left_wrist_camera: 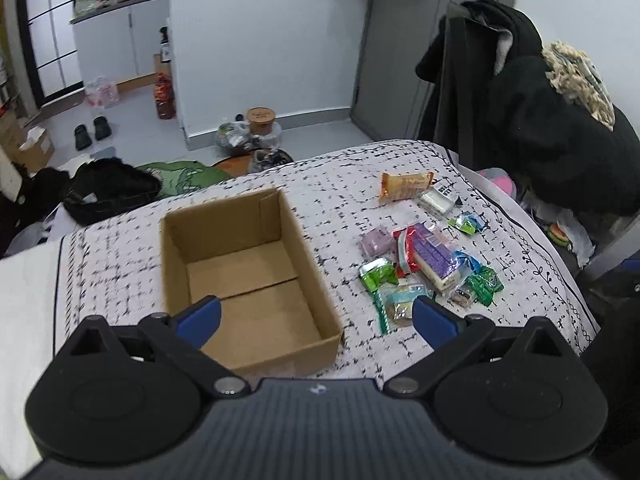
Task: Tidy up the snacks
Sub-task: 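Reach the left tool to the round biscuit pack while the right tool reaches the green pack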
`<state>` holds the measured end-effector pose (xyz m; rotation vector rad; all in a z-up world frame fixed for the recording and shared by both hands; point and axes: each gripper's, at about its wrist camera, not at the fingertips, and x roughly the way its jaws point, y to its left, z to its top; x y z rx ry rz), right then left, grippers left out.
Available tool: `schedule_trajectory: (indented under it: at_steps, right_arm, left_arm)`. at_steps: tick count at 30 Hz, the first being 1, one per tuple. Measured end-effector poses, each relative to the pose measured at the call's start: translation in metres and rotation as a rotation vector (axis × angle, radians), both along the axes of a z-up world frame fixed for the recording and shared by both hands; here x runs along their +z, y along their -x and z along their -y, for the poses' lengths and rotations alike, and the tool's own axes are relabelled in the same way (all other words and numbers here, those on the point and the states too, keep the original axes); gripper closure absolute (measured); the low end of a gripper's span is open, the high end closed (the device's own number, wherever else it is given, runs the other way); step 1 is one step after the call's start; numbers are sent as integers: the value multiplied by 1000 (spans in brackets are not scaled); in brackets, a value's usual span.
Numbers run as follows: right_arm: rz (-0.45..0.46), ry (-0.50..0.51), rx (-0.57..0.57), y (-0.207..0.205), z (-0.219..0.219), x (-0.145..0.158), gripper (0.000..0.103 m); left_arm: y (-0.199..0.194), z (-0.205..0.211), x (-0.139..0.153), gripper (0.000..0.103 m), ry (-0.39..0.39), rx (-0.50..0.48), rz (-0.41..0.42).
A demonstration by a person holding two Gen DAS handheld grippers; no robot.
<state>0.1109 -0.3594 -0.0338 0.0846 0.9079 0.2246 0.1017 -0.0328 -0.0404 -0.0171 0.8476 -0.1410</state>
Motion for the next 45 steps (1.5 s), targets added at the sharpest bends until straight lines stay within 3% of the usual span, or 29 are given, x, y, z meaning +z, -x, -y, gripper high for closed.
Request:
schedule_trajectory:
  at_steps: [16, 27, 45]
  right_arm:
    - [-89, -14, -67, -48, 5, -44, 30]
    - [-151, -9, -91, -78, 14, -70, 40]
    - [-232, 13, -97, -110, 11, -113, 42]
  left_arm:
    - [-67, 54, -37, 3, -47, -214, -71]
    - [-103, 80, -71, 7, 5, -234, -149]
    - [-133, 107, -121, 13, 33, -202, -279]
